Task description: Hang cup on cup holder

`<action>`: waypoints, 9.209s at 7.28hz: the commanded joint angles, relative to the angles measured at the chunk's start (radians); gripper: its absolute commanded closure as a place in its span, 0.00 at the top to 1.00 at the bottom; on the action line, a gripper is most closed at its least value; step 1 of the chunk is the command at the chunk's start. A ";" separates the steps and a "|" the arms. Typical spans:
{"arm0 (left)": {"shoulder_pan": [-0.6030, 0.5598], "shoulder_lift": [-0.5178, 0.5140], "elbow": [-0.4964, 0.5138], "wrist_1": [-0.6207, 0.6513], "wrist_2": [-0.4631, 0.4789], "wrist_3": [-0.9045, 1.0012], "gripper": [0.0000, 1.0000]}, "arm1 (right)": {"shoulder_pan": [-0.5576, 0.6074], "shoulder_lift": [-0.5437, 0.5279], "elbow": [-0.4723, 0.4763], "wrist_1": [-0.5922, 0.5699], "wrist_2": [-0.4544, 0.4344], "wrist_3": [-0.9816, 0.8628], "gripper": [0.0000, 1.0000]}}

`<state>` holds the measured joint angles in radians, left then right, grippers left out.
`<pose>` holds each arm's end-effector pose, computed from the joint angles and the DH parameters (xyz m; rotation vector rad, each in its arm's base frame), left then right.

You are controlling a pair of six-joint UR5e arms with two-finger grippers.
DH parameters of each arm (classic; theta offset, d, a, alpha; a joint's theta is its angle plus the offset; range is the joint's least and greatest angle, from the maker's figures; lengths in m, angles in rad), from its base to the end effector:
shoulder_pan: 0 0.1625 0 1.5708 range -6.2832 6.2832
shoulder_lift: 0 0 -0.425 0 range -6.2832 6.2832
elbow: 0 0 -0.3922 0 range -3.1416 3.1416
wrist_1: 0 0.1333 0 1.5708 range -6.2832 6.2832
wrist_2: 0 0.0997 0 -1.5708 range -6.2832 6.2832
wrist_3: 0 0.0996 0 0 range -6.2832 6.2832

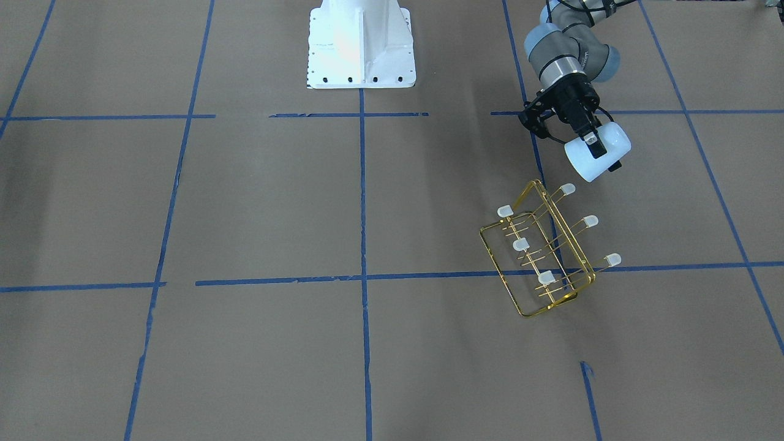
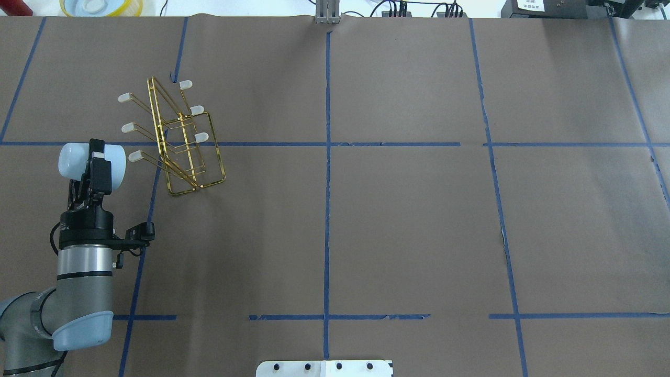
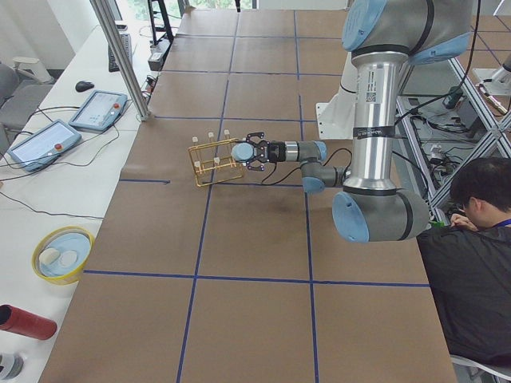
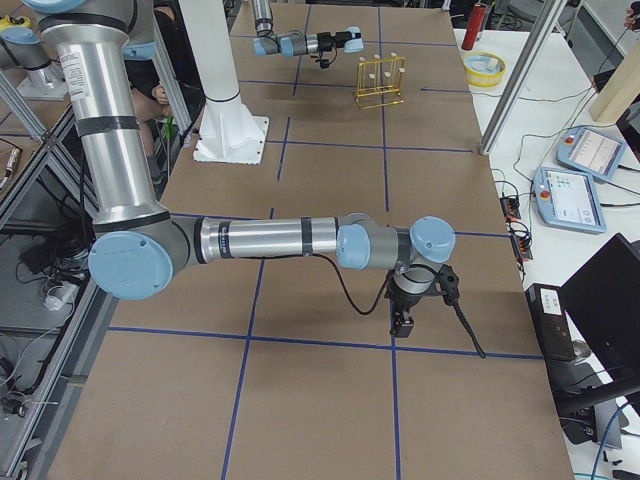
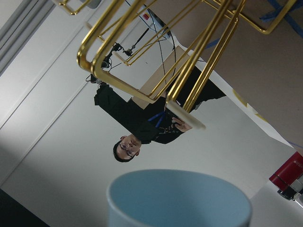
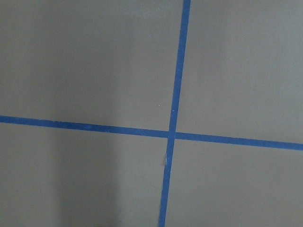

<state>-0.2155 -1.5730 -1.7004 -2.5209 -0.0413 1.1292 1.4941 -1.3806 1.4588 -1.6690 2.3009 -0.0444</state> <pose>0.3802 -0.3216 0.4499 1.0381 -1.3038 1.1196 0.0230 -0.5730 0.6254 -0.0309 -0.7300 -0.1084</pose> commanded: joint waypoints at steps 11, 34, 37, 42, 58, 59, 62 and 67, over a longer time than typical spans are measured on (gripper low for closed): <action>-0.033 -0.038 0.051 0.002 -0.012 -0.037 0.00 | 0.000 0.000 0.000 0.000 0.000 0.000 1.00; -0.028 -0.153 0.150 0.251 -0.005 -0.063 1.00 | 0.000 0.000 0.000 0.000 0.000 0.000 1.00; -0.031 -0.148 0.148 0.249 -0.005 -0.068 1.00 | 0.000 0.000 0.000 0.000 0.000 0.000 1.00; -0.030 0.008 -0.039 0.211 -0.003 -0.074 1.00 | 0.000 0.000 0.000 0.000 0.000 0.000 1.00; -0.293 0.221 -0.128 -0.535 -1.032 -1.392 1.00 | 0.000 0.000 0.000 0.000 0.000 0.000 1.00; -0.361 0.223 -0.128 -0.485 -1.212 -1.508 1.00 | 0.000 0.000 0.000 0.000 0.000 0.000 1.00; -0.560 0.222 -0.124 -0.339 -1.607 -1.546 1.00 | 0.000 0.000 0.000 0.000 0.000 0.000 1.00; -0.838 0.067 -0.105 0.248 -2.017 -1.523 1.00 | 0.000 0.000 0.000 0.000 0.000 0.000 1.00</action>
<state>-0.9919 -1.4696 -1.8131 -2.4079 -2.0158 -0.3990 1.4941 -1.3806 1.4588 -1.6690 2.3010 -0.0439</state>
